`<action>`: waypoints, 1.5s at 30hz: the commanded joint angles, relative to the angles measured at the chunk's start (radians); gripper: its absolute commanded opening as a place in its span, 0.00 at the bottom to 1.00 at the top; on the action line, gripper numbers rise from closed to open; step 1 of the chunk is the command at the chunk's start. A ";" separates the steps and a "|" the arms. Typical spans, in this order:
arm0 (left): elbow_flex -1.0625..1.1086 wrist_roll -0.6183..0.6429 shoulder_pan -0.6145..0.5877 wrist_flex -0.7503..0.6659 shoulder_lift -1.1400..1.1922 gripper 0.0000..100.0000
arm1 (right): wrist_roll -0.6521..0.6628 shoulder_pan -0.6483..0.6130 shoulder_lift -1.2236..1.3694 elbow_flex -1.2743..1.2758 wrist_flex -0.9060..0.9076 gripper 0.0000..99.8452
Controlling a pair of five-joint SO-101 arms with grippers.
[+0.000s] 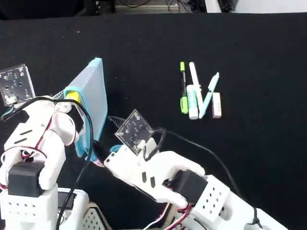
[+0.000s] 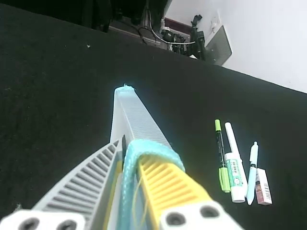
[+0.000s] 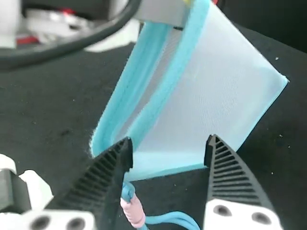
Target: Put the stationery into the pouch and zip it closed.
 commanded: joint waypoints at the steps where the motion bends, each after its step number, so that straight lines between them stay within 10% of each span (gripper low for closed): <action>1: -0.044 0.011 -0.005 -0.026 0.005 0.03 | -0.008 -0.009 -0.041 -0.082 -0.006 0.24; 35: -0.044 0.006 0.004 -0.035 -0.008 0.03 | -0.051 0.106 -0.044 0.091 -0.147 0.24; 41: -0.039 0.003 0.004 -0.029 -0.008 0.03 | 0.026 0.212 -0.044 0.062 -0.140 0.00; 45: -0.039 -0.135 0.035 -0.029 -0.008 0.03 | 0.187 0.221 -0.044 0.007 -0.038 0.01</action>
